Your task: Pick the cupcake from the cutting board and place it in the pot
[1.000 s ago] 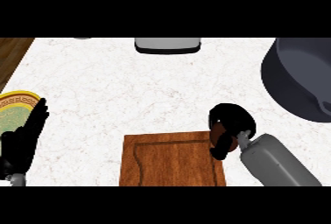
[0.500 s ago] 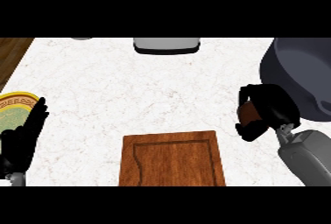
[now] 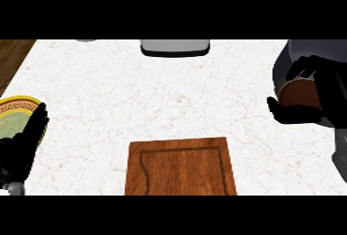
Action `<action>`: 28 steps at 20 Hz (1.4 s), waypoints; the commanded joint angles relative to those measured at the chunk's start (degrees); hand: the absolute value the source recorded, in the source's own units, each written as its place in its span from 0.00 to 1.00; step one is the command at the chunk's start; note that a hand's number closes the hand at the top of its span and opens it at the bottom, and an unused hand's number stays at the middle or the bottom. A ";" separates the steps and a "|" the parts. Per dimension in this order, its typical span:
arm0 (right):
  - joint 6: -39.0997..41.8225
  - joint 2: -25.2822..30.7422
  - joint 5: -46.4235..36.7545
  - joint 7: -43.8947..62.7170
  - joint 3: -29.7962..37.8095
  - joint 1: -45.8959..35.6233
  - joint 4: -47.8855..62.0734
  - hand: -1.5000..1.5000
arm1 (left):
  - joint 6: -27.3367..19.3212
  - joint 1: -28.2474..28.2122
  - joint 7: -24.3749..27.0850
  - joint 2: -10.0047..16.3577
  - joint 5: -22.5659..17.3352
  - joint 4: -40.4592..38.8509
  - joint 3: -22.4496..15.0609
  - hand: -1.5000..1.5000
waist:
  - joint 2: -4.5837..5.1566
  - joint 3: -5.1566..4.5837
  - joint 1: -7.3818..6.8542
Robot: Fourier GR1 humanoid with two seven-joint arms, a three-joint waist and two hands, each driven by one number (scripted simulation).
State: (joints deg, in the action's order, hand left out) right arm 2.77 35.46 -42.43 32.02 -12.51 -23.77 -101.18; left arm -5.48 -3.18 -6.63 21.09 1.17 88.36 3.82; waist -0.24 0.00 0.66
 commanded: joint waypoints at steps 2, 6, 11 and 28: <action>-0.24 -0.68 5.04 -3.67 9.06 -5.31 4.64 1.00 | 0.20 0.35 -1.30 -1.38 0.78 1.33 -0.84 0.50 | 0.29 0.01 -1.17; -2.21 -0.40 6.70 -10.33 14.58 -4.63 9.28 1.00 | -0.52 2.07 -1.18 -2.78 2.23 0.51 -0.74 0.50 | 0.30 0.01 -0.97; -2.85 1.30 8.52 -18.68 20.16 -10.15 21.13 1.00 | 0.77 0.27 -1.65 -2.21 2.33 2.13 0.54 0.50 | 0.34 0.02 -1.31; -15.48 4.69 -0.96 -46.10 22.34 -30.74 75.59 1.00 | 2.17 6.44 -1.34 -2.96 4.29 -1.72 0.11 0.50 | 1.59 0.13 -3.60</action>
State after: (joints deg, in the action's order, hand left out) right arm -9.22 39.73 -40.93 -9.29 10.08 -53.16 -33.90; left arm -2.49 1.08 -7.91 18.65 3.91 88.02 4.61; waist 0.99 0.08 -2.74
